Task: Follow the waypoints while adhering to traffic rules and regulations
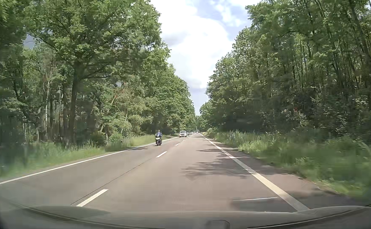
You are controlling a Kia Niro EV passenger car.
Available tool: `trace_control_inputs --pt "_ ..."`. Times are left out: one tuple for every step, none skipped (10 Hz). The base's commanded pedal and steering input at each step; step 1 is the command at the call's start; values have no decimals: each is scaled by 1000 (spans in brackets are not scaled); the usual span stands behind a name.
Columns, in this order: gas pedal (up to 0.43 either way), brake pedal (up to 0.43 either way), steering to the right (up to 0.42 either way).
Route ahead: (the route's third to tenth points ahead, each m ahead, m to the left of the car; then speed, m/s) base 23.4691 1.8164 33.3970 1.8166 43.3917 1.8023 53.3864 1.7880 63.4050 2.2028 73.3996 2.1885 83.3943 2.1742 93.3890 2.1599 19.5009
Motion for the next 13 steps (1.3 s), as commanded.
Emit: trace_control_inputs --pt "130 37 -2" --pt "130 37 -2" --pt "130 37 -2" --pt "130 30 -2" --pt "130 37 -2" --pt "130 37 -2" --pt "130 37 -1" --pt "130 37 -2" --pt "130 37 -1" --pt "130 37 -1" --pt "130 37 -1" --pt "130 37 -2" --pt "130 37 -3"
